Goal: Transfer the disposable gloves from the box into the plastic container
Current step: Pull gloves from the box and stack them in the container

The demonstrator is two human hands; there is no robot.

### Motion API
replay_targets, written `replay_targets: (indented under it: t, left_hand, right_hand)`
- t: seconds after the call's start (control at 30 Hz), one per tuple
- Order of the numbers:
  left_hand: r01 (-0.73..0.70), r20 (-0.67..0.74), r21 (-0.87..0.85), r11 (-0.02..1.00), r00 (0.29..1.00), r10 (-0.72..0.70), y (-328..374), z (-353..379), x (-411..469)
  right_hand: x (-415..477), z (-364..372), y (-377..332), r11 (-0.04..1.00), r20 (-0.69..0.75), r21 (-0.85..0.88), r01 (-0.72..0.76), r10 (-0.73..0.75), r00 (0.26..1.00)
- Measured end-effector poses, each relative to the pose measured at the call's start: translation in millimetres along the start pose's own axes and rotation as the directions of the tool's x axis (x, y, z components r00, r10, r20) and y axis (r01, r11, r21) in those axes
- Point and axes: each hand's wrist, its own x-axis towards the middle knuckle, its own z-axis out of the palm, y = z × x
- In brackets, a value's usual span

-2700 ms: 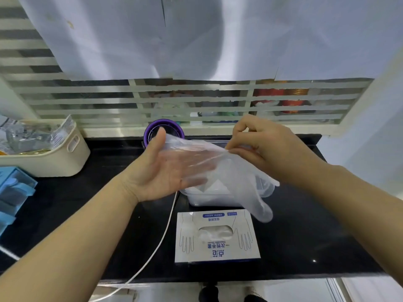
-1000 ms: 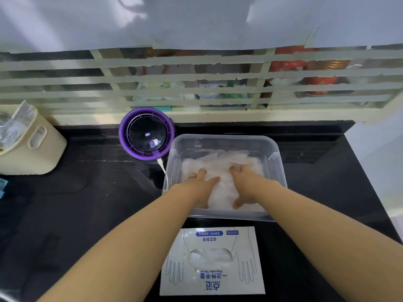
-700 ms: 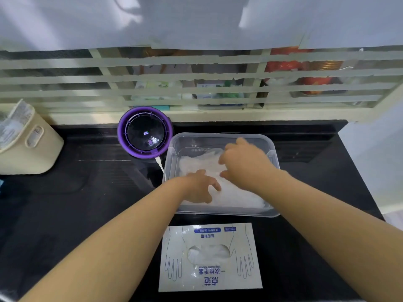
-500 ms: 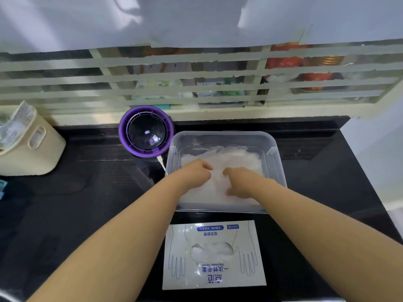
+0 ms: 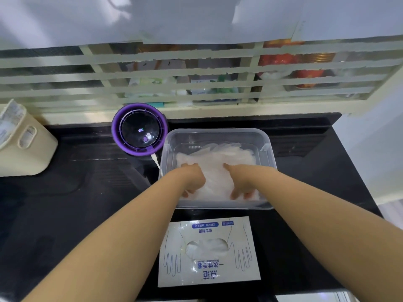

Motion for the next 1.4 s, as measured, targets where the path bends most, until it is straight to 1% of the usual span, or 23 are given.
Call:
replay_targets:
  t: [0.07,0.1,0.17,0.2,0.23,0.3,0.33,0.37,0.43,0.47,0.57,0.6,0.67,0.73,0.8,0.87,1.0,1.17,1.23,1.3,1.37,1.4]
  left_hand:
    - [-0.022,0.02,0.06,0.998,1.0,0.021,3,-7,-13]
    - [-0.036,0.007,0.077,0.996,0.999,0.036,4,-11,-20]
    - [-0.089,-0.06,0.134,0.987,0.993,0.098,4,-19,-37]
    - [-0.139,-0.122,0.157,0.978,0.98,0.159,2,-22,-45]
    - [-0.204,-0.194,0.158,0.966,0.953,0.233,0,-24,-54]
    - [-0.37,-0.329,0.092,0.924,0.865,0.379,-11,-21,-78]
    - [-0.456,-0.362,0.055,0.888,0.82,0.443,-16,-19,-87]
    - [-0.521,-0.366,0.029,0.853,0.789,0.494,-24,-14,-99]
    - [-0.594,-0.311,0.03,0.804,0.758,0.573,-40,-2,-118]
    - [-0.598,-0.277,0.075,0.798,0.757,0.592,-49,4,-125]
    - [-0.582,-0.148,0.253,0.773,0.766,0.626,-70,25,-130]
    - [-0.576,-0.09,0.291,0.764,0.779,0.621,-77,34,-128]
    - [-0.537,0.007,0.404,0.741,0.811,0.585,-90,53,-118]
    - [-0.487,0.051,0.517,0.704,0.838,0.543,-103,70,-106]
    - [-0.455,0.066,0.53,0.716,0.863,0.5,-111,81,-98]
    - [-0.451,0.067,0.502,0.738,0.871,0.487,-113,85,-93]
    - [-0.462,0.052,0.505,0.729,0.859,0.509,-112,85,-92]
    - [-0.46,0.031,0.487,0.742,0.859,0.512,-112,85,-94]
    - [-0.462,0.016,0.487,0.742,0.853,0.521,-112,85,-94]
    - [-0.462,0.003,0.49,0.74,0.849,0.528,-113,85,-92]
    - [-0.454,-0.005,0.506,0.734,0.849,0.529,-113,86,-90]
    - [-0.447,-0.009,0.513,0.733,0.851,0.525,-114,86,-89]
  right_hand:
    - [-17,-11,-3,0.999,-0.017,-0.022,0.024,-0.025,1.0]
    - [-27,-17,-6,0.998,-0.051,-0.058,0.039,-0.042,0.998]
    - [-50,-27,-15,0.984,-0.165,-0.166,0.069,-0.097,0.982]
    - [-62,-30,-20,0.974,-0.235,-0.204,0.095,-0.143,0.961]
    - [-75,-30,-26,0.968,-0.304,-0.214,0.134,-0.196,0.932]
    - [-101,-23,-39,0.951,-0.388,-0.187,0.246,-0.301,0.871]
    - [-111,-17,-43,0.939,-0.372,-0.176,0.294,-0.34,0.864]
    - [-121,-6,-48,0.926,-0.315,-0.178,0.333,-0.374,0.872]
    - [-125,25,-48,0.913,-0.163,-0.189,0.361,-0.392,0.905]
    - [-121,43,-46,0.908,-0.092,-0.22,0.357,-0.384,0.919]
    - [-97,87,-31,0.849,0.048,-0.415,0.328,-0.339,0.939]
    - [-92,96,-27,0.82,0.056,-0.474,0.32,-0.334,0.941]
    - [-85,105,-24,0.794,0.002,-0.528,0.3,-0.351,0.936]
    - [-78,111,-23,0.776,-0.053,-0.554,0.302,-0.395,0.917]
    - [-70,115,-24,0.766,-0.078,-0.56,0.316,-0.428,0.901]
    - [-63,117,-22,0.758,-0.104,-0.554,0.343,-0.472,0.875]
    - [-50,122,-20,0.778,-0.232,-0.501,0.38,-0.543,0.807]
    - [-44,136,-23,0.744,-0.344,-0.528,0.409,-0.628,0.698]
    - [-42,138,-22,0.738,-0.447,-0.537,0.409,-0.66,0.604]
    - [-45,142,-29,0.742,-0.531,-0.494,0.453,-0.67,0.518]
    - [-49,143,-43,0.706,-0.556,-0.485,0.516,-0.705,0.441]
    - [-54,142,-49,0.691,-0.559,-0.477,0.544,-0.716,0.419]
